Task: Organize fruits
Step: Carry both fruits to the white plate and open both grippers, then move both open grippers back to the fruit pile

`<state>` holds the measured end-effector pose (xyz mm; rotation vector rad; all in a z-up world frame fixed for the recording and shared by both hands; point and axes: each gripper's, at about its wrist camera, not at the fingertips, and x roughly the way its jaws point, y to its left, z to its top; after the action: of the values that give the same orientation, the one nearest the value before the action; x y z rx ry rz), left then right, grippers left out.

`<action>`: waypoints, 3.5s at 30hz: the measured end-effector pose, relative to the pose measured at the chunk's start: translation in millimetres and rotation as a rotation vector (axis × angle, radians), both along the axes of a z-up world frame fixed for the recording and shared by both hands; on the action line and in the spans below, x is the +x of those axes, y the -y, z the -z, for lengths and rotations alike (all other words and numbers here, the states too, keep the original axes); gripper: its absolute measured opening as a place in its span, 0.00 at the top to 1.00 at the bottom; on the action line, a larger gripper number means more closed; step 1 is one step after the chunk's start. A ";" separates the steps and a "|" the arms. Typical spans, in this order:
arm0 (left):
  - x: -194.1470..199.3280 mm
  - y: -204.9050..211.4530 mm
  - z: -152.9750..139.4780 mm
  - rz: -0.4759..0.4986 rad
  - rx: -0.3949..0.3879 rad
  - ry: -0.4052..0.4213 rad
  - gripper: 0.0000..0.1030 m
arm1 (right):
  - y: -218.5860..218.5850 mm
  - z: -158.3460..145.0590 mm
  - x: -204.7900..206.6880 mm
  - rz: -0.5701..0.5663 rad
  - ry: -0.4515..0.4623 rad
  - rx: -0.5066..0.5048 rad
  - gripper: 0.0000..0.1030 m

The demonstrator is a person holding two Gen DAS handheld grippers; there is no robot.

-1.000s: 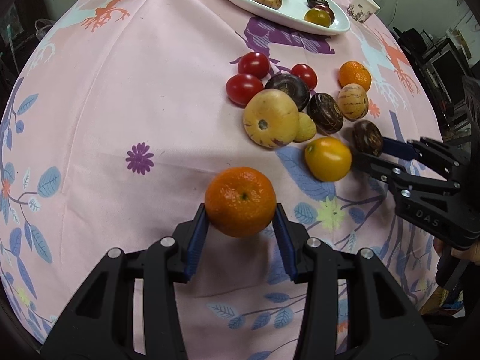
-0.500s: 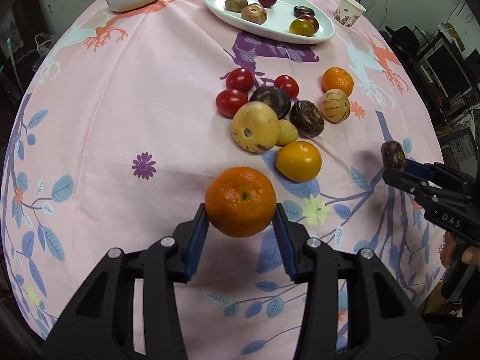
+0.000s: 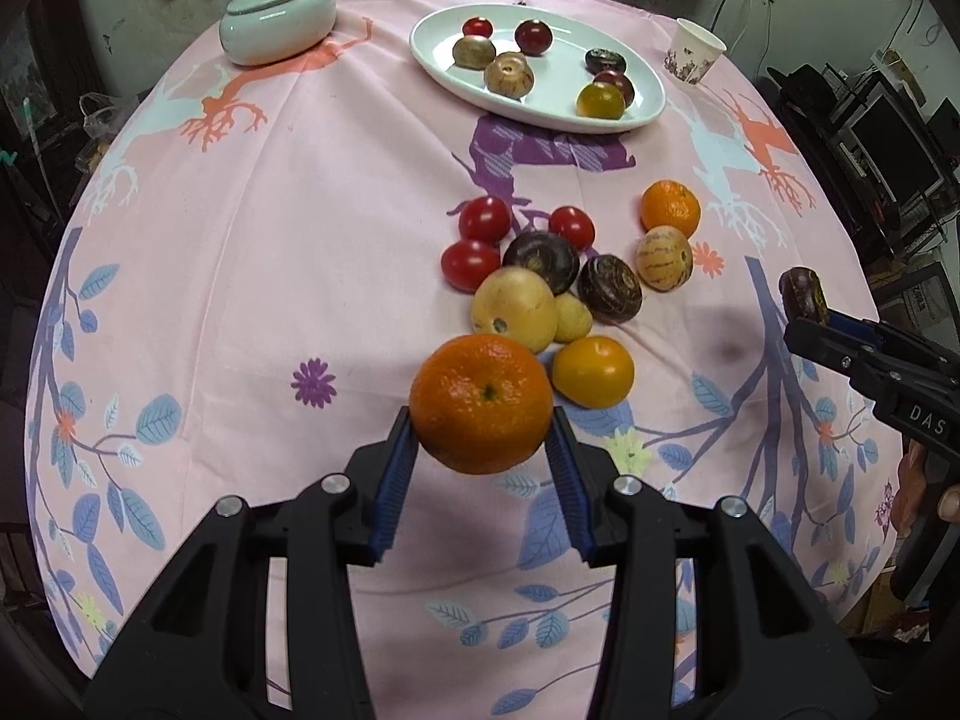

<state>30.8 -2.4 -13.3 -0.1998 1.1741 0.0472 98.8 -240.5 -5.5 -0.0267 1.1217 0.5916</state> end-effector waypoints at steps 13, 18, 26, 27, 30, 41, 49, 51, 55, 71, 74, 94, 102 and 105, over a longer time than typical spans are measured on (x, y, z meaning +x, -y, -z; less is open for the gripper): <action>56.9 -9.1 -25.3 0.007 0.023 0.066 0.57 | -13.2 -18.6 45.8 0.023 0.030 0.044 0.60; 94.6 -12.3 -30.2 0.013 0.034 0.090 0.57 | -26.9 -23.7 77.8 0.029 0.046 0.065 0.60; 156.7 -22.3 -24.0 0.000 0.048 0.107 0.57 | -51.4 -16.5 138.5 0.055 0.052 0.085 0.60; 164.3 -23.9 -22.6 -0.002 0.050 0.109 0.57 | -54.9 -14.2 145.6 0.056 0.052 0.081 0.60; 184.8 -28.0 -17.6 -0.008 0.058 0.112 0.57 | -64.7 -6.4 165.3 0.066 0.051 0.075 0.60; 236.1 -30.4 2.0 0.005 0.068 0.109 0.57 | -100.8 17.4 209.2 0.049 0.040 0.059 0.60; 247.6 -29.9 13.2 -0.001 0.059 0.084 0.56 | -109.2 25.7 214.4 0.049 0.041 0.042 0.59; 248.2 -31.2 14.4 -0.017 0.052 0.076 0.56 | -109.5 24.6 214.3 0.056 0.038 0.036 0.58; 242.8 -32.3 6.1 -0.031 0.061 0.103 0.48 | -103.5 21.6 210.8 0.061 0.029 0.044 0.58; 180.6 -11.3 -40.3 -0.026 0.097 0.154 0.31 | -36.1 -2.4 144.1 0.144 0.013 0.079 0.45; 160.2 -2.6 -48.0 -0.020 0.106 0.150 0.29 | -22.0 -4.8 122.5 0.163 0.012 0.068 0.37; 55.6 19.4 -68.2 -0.033 0.138 0.128 0.22 | 14.9 -13.7 31.9 0.161 -0.008 0.037 0.35; 47.7 20.5 -72.7 -0.031 0.141 0.135 0.21 | 16.4 -11.4 22.3 0.152 -0.015 0.029 0.35; 47.9 21.6 -71.4 -0.028 0.145 0.131 0.17 | 13.0 -9.6 20.8 0.140 -0.013 0.019 0.35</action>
<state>78.7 -24.0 58.1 -0.0896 1.0326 0.1412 119.6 -253.4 4.1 0.0719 1.1200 0.4780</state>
